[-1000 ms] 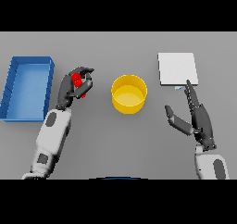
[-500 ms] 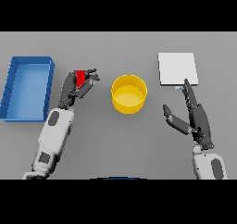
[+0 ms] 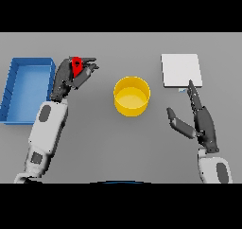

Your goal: Pick up the red beaker and tilt it to pour out 1 green nut into yellow bowl. Pick up the yellow bowl and place it on the metallic measuring scale.

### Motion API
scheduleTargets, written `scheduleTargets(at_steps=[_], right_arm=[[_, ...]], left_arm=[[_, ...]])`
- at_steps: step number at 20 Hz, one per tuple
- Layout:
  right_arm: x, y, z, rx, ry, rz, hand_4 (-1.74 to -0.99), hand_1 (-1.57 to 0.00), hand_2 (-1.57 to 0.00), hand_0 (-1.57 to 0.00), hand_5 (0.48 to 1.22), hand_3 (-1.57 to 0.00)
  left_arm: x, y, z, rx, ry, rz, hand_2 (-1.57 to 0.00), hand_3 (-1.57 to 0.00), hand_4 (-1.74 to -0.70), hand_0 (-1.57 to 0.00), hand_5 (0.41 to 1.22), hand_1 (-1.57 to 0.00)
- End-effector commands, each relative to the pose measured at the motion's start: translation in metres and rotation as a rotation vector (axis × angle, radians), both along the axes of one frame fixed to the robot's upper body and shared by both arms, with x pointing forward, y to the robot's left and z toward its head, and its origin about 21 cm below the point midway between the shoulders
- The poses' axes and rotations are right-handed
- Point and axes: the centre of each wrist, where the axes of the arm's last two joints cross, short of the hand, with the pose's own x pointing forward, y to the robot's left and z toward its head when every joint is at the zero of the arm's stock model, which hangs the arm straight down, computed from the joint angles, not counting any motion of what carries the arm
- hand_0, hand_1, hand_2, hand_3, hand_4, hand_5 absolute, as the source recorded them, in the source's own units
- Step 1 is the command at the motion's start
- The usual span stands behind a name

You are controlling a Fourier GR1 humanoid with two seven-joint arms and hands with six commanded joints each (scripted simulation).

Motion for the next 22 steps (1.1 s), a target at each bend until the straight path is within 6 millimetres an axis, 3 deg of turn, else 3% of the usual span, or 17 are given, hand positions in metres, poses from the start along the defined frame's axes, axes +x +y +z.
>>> scheduleTargets(at_steps=[1, 5, 10, 16, 21, 22], right_arm=[[0.000, 0.002, -0.004, -0.010, 0.004, 0.000, -1.219, 0.00, 0.00, 0.00, 0.659, 0.00], [0.000, 0.004, -0.001, -0.015, -0.008, 0.004, -1.213, 0.00, 0.00, 0.00, 0.662, 0.00], [0.001, 0.002, 0.001, -0.024, 0.015, -0.010, -1.190, 0.00, 0.00, 0.00, 0.658, 0.00], [0.000, 0.003, 0.003, -0.013, 0.036, 0.005, -1.182, 0.00, 0.00, 0.00, 0.668, 0.00], [-0.001, 0.005, 0.003, -0.003, 0.035, 0.008, -1.187, 0.00, 0.00, 0.00, 0.676, 0.00], [-0.002, 0.005, 0.002, 0.000, 0.039, 0.000, -1.191, 0.00, 0.00, 0.00, 0.675, 0.00]], left_arm=[[0.002, -0.001, 0.002, 0.021, 0.001, -0.006, -1.56, -1.55, -1.72, -1.56, 1.133, -1.56], [0.010, -0.005, 0.008, 0.117, -0.011, -0.034, -1.56, -1.56, -1.73, -1.56, 1.138, -1.56], [0.018, -0.011, 0.034, 0.443, -0.053, -0.118, -1.57, -1.57, -1.74, -1.57, 1.120, -1.57], [0.028, -0.045, 0.064, 0.831, -0.109, -0.231, -1.57, -1.57, -1.74, -1.57, 1.147, -1.57], [0.025, -0.069, 0.069, 1.191, -0.164, -0.334, -1.57, -1.57, -1.74, -1.57, 1.197, -1.57], [0.026, -0.074, 0.070, 1.266, -0.162, -0.350, -1.57, -1.57, -1.69, -1.57, 1.202, -1.57]])
